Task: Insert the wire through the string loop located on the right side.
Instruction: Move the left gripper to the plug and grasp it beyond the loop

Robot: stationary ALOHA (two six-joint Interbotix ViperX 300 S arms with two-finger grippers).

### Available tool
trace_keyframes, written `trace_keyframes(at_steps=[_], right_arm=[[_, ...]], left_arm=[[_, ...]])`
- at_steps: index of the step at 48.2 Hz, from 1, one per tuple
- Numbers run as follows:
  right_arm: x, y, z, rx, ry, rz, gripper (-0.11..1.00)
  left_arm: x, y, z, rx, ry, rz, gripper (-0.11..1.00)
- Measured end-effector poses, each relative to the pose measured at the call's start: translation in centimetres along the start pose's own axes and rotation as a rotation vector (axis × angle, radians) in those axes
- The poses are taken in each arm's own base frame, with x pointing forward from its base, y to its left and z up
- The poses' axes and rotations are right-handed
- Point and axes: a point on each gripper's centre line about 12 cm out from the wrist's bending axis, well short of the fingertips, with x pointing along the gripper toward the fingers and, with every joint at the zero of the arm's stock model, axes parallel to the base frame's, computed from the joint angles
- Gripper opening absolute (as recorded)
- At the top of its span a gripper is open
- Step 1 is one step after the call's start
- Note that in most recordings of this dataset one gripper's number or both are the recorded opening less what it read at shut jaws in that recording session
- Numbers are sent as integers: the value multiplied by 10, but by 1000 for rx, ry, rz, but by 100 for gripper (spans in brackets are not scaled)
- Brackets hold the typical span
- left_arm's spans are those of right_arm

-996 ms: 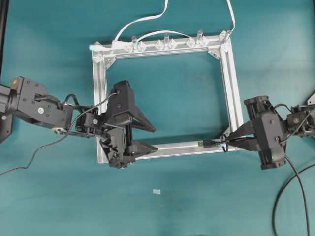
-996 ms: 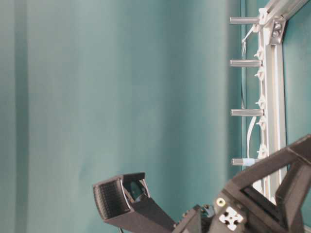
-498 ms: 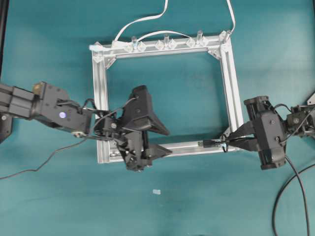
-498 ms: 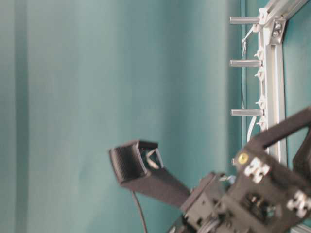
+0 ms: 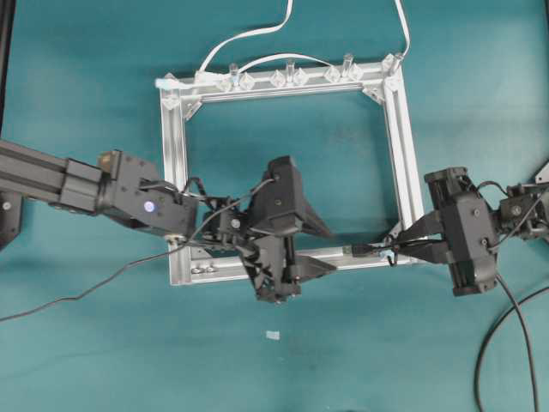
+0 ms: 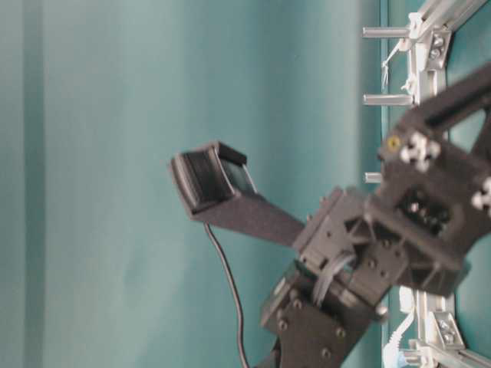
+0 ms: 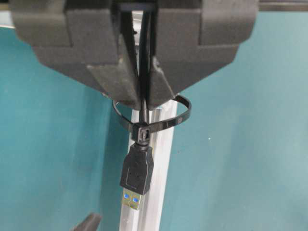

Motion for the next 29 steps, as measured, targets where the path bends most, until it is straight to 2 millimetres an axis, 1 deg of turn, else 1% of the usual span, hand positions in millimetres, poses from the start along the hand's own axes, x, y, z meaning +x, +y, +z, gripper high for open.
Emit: trace_keyframes(at_steps=[7,15,29], right_arm=[[0,0,0,0,0,0,6],[0,0,0,0,-2,0,6],[0,0,0,-1,2,1,6]], left_arm=[[9,-2,5,10,-28,-9,73],[21,-2,4,11,-34,-11,73],[34,3,4,5,-38,-1,73]])
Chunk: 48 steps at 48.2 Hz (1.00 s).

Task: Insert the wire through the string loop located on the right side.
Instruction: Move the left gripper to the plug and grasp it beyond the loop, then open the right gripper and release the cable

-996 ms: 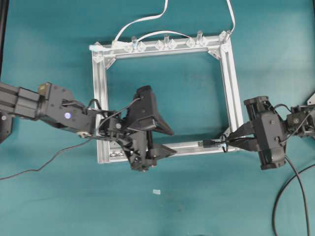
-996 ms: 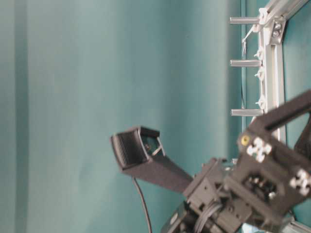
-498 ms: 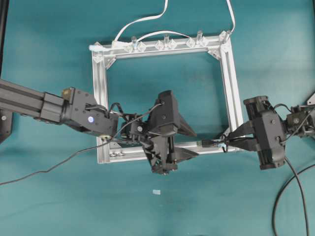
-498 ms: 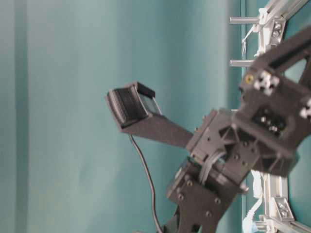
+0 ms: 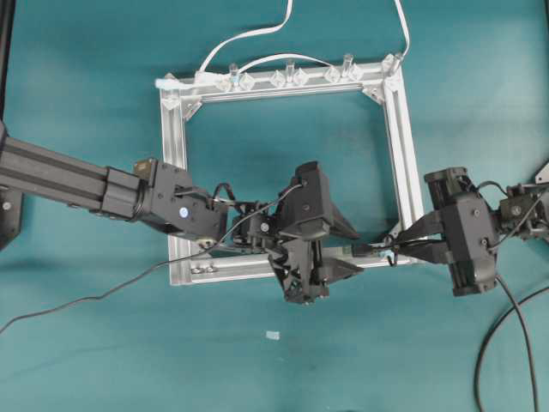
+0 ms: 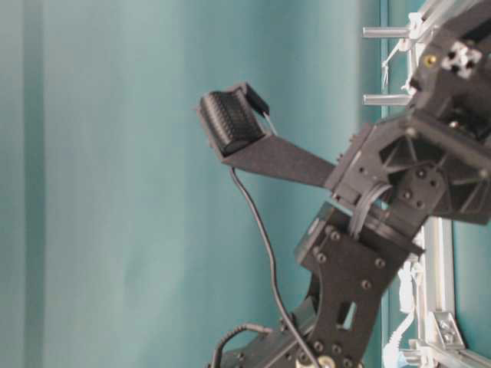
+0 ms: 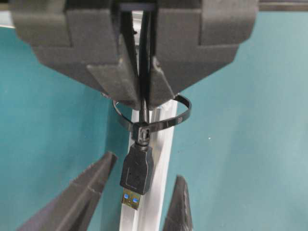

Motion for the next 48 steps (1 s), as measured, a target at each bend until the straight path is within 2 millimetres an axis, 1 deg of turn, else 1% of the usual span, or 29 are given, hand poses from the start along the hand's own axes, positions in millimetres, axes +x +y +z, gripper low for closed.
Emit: trace_keyframes(at_steps=[5,10,13,17,19,27,48], right_arm=[[0,0,0,2,-2,-1,6],[0,0,0,2,-2,0,6],[0,0,0,0,-2,0,6],[0,0,1,1,-3,-1,6],[0,0,0,1,-2,-1,6],[0,-1,-3,0,3,-3,6],[-1,-1,-7,0,12,-4,6]], left_arm=[[2,1,5,-1,-14,0,73],[2,2,6,-2,-17,2,66],[2,2,6,-4,-17,2,55],[2,2,6,-2,-17,2,29],[2,2,6,4,-16,1,21],[2,2,6,30,-16,-1,22],[2,3,5,30,-7,2,22]])
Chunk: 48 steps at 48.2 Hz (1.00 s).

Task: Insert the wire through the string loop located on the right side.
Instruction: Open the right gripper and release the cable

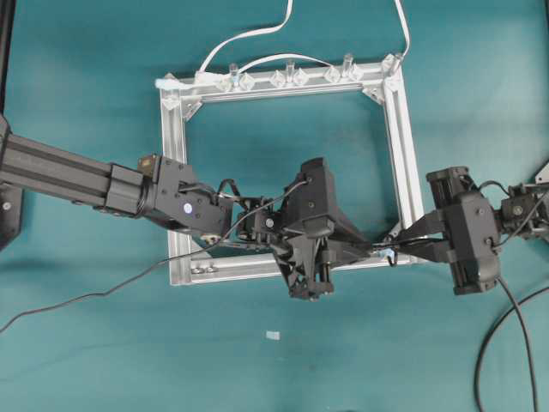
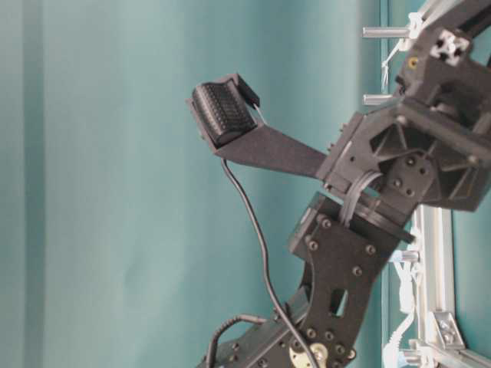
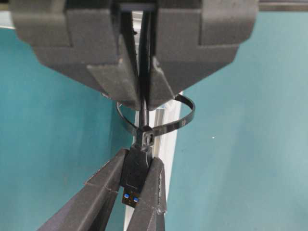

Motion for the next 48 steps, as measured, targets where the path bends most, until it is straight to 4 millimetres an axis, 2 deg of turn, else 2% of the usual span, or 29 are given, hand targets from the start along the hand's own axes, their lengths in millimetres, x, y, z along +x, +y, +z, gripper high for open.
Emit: trace_keyframes(at_steps=[38,42,48], right_arm=[[-1,-1,-5,4,11,-1,7],[-1,-1,-5,2,12,-1,21],[-1,0,-6,3,15,-1,57]], left_arm=[[0,0,0,0,1,0,22],[0,0,0,0,3,1,22],[0,-1,-1,1,5,-2,22]])
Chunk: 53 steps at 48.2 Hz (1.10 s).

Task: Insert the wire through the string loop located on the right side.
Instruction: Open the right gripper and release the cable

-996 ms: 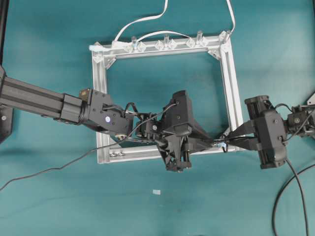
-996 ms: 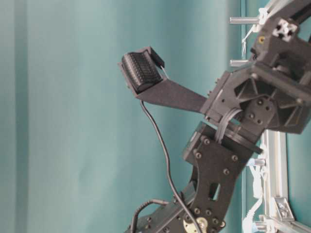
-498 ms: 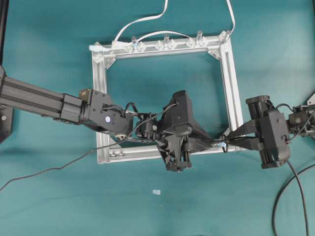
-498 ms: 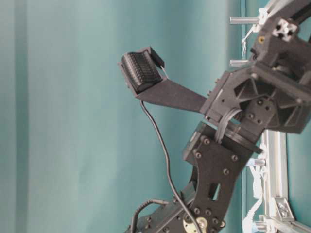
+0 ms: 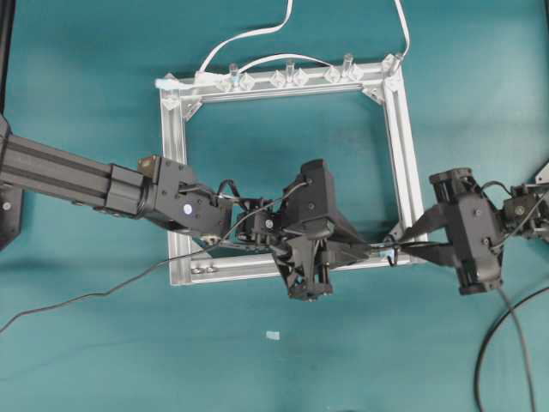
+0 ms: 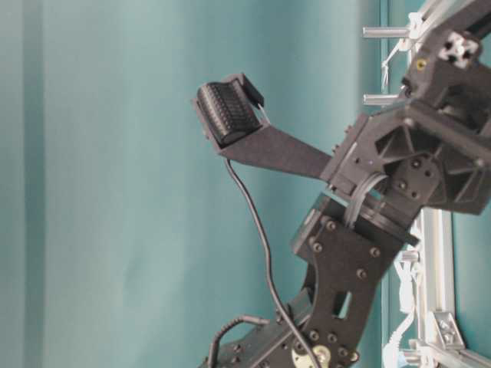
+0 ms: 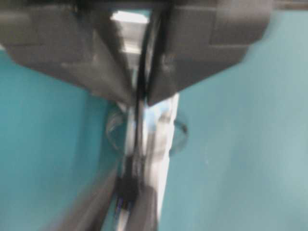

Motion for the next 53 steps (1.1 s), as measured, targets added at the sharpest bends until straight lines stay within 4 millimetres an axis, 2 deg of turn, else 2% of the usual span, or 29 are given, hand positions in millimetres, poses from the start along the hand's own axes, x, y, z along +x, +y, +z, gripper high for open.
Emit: trace_keyframes(at_steps=[4,6,32,39,53], right_arm=[[0,0,-1,-2,5,0,82],[0,0,-1,-2,3,0,85],[-20,0,-13,1,29,16,86],[-24,-1,-18,2,24,17,85],[-26,-2,-19,3,21,17,85]], left_arm=[[0,0,-1,0,1,0,22],[0,0,-1,0,3,1,22],[-3,1,-5,0,40,9,22],[-20,-1,3,3,51,10,22],[-68,0,1,3,123,25,22]])
